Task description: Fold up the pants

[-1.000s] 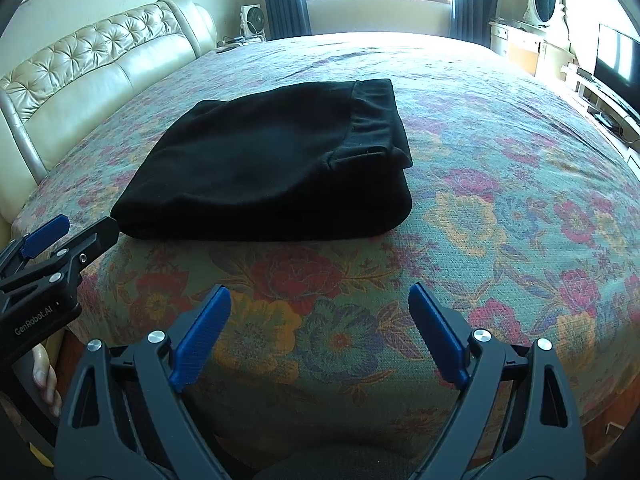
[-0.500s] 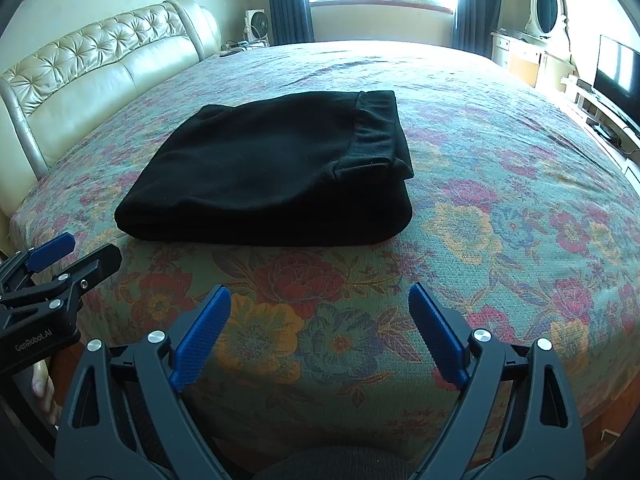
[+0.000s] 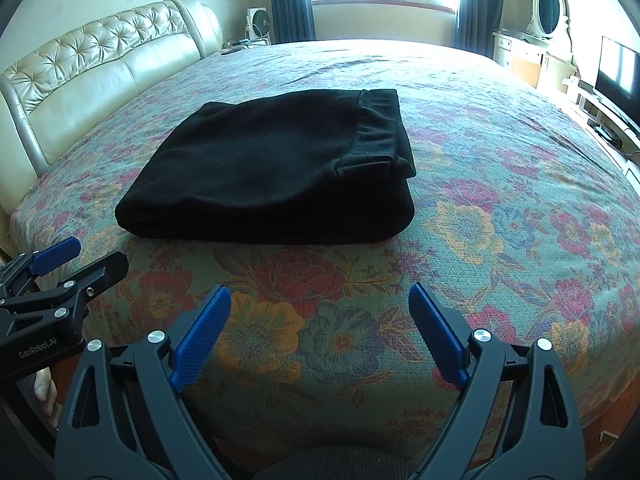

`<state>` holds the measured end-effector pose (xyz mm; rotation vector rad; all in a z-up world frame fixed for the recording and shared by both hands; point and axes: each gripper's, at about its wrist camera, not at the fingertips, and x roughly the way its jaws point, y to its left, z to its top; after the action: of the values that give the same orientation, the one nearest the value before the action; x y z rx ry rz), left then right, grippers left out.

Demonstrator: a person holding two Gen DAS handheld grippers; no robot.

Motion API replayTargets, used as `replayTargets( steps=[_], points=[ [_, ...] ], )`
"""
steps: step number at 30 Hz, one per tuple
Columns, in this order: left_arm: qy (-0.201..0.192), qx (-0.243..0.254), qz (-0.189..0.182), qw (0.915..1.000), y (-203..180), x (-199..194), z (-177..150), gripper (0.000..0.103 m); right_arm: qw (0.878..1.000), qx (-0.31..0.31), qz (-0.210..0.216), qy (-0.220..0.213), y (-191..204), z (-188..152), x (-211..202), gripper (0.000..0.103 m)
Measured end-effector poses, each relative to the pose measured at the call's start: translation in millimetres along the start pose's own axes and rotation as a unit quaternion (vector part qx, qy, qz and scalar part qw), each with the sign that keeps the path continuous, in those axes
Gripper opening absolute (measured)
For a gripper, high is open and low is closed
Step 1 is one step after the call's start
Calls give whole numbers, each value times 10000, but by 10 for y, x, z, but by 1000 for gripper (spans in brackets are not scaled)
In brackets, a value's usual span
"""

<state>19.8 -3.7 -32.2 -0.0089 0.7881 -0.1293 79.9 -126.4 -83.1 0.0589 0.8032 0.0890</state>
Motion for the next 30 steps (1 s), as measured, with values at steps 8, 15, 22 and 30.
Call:
replayTargets(
  steps=[8,15,22,30],
  points=[
    [-11,55,277,9996,-42,-14,-40,89,10000,-12,-6,21,-5,0,14,91],
    [-52,266,107,9996,-67,-45,-15,89,10000,-43,-9,16,-9,-6,25,91],
    [-76,38,-45,10000,-41,-65,3,89,10000,-33,-8,10,-8,-11,30,91],
    [-9,-9,-73,10000,-68,-55,-15,89,10000,-38,-5,18,-10,-22,24,91]
  ],
)
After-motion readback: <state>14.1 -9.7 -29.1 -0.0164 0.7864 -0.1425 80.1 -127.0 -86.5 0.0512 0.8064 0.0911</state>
